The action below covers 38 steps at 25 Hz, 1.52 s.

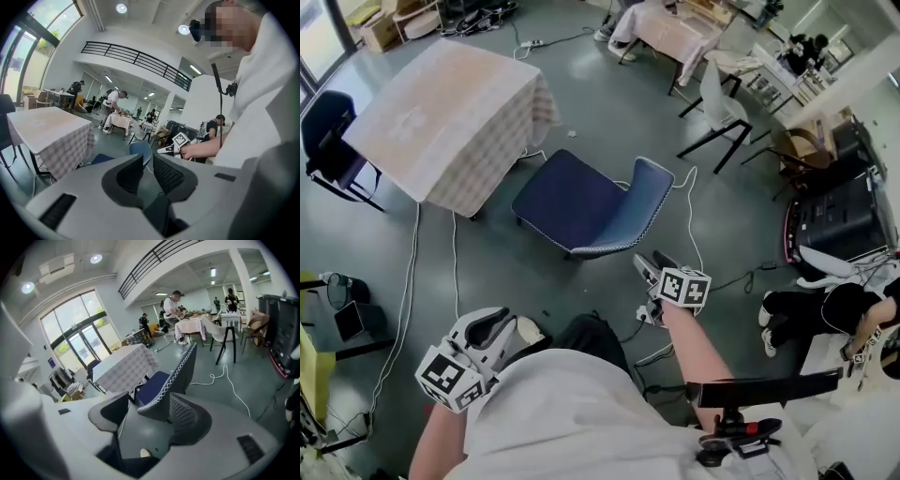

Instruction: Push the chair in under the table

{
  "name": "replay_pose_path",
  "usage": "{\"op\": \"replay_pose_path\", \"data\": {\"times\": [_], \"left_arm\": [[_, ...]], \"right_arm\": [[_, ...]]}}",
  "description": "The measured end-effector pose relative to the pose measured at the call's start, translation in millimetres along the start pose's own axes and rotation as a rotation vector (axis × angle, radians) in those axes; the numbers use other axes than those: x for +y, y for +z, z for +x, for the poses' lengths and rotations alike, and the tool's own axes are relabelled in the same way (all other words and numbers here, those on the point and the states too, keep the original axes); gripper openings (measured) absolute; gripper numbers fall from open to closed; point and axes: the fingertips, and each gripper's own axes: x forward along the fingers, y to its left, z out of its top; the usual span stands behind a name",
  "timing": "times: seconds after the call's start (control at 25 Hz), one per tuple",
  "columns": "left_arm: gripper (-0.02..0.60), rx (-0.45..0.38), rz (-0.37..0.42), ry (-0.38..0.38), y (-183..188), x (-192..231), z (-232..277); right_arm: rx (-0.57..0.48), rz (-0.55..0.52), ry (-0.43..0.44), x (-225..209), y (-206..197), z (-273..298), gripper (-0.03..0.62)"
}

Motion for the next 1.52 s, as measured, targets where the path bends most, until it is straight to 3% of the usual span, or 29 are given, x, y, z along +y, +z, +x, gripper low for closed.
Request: {"op": "replay_pose_path", "data": {"times": [0.2,0.44,0.56,0.72,0.8,1.04,1.52], "left_arm": [[0.061,0.004,-0.041,0.054,7.8,47.5,-19.7],[0.061,0.010,-0.073,0.092,30.7,88.4,-3.6],[0.061,0.015,-0.075,0.109,47.9,104.4,8.6],[0.061,0.025,-0.067,0.128,66.3,130.4,23.9],[0.061,0.024,-0.075,0.136,73.2,139.7,32.0],[0.061,0.023,-0.090,0.144,86.7,159.5,52.7],[0.061,0.014,-0.083,0.158,107.3,174.1,77.8]], "right_arm": [[-0.023,0.157,-0.084,-31.0,32.5,41.3,0.282],[0.001,0.271,-0.186,-84.1,57.7,93.2,0.282],[0.020,0.345,-0.186,-105.3,59.8,115.4,0.286],[0.043,0.415,-0.168,-103.7,61.8,138.0,0.277],[0.072,0.421,-0.200,-105.7,60.6,139.9,0.199],[0.124,0.377,-0.226,-89.0,58.4,146.8,0.106],[0.096,0.470,-0.152,-52.6,78.6,184.3,0.078]]}}
